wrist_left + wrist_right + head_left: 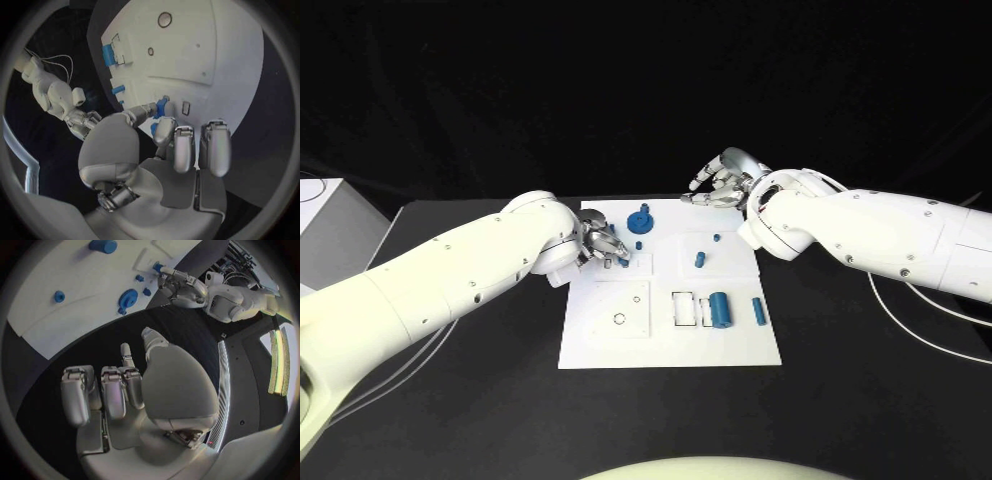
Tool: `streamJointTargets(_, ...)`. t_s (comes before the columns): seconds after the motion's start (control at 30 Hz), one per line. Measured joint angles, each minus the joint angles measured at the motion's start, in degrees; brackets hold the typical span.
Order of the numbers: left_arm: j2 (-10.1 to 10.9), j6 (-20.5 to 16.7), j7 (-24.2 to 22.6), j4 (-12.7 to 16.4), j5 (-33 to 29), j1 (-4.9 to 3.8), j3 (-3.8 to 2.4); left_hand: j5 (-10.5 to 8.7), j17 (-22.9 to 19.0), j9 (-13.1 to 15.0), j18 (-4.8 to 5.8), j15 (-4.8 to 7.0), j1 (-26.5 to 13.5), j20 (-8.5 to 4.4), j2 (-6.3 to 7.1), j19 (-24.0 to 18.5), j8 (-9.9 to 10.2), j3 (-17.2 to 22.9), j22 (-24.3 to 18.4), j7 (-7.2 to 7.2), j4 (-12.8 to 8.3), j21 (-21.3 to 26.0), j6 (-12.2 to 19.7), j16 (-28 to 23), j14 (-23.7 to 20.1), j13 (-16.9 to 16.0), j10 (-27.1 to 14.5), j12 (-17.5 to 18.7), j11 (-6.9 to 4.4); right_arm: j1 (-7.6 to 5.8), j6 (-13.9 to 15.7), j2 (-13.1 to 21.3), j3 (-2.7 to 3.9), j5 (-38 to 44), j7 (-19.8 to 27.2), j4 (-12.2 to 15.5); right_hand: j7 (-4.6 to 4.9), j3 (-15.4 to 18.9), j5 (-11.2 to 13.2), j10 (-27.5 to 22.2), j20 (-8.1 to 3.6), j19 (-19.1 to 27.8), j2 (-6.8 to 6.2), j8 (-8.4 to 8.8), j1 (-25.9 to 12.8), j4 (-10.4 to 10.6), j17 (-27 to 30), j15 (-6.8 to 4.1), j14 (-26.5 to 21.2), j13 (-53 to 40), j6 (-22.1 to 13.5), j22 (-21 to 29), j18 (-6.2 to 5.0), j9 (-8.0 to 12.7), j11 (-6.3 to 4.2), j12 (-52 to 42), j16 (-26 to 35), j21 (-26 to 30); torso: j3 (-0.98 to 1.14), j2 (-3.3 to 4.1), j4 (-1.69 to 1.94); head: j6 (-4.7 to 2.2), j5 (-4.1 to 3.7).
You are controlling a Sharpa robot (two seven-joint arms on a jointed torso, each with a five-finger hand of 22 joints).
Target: Assemble the parts on the task board
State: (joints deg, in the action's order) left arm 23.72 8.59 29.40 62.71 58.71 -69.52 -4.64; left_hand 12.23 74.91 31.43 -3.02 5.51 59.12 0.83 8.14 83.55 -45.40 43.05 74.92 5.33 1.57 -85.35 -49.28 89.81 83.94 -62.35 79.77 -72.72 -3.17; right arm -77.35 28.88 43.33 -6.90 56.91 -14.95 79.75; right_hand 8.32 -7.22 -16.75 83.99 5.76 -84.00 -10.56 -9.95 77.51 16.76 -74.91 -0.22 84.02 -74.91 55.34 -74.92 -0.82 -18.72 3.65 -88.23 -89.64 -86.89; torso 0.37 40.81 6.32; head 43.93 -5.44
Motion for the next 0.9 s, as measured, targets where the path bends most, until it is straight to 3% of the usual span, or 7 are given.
streamJointTargets(0.9,0.4,0.8,0.0,0.3,0.0,0.06,0.09,-0.04,0.0,0.0,-0.01,0.00,0.2,0.00,0.23,0.0,0.4,0.0,0.0,-0.11,0.0,0.0,-0.1,0.0,0.0,0.1,0.0,0.0,0.04,0.03,-0.3,0.0,0.00,0.0,0.0,0.0,0.00,0.0,0.0,0.0,0.00,0.0,0.00,0.00,0.0,0.0,0.0,0.00,0.0,0.0,0.0,0.0,0.00,0.0,0.00,0.0,0.0,0.0,0.00,0.04,0.01,0.04,0.05)
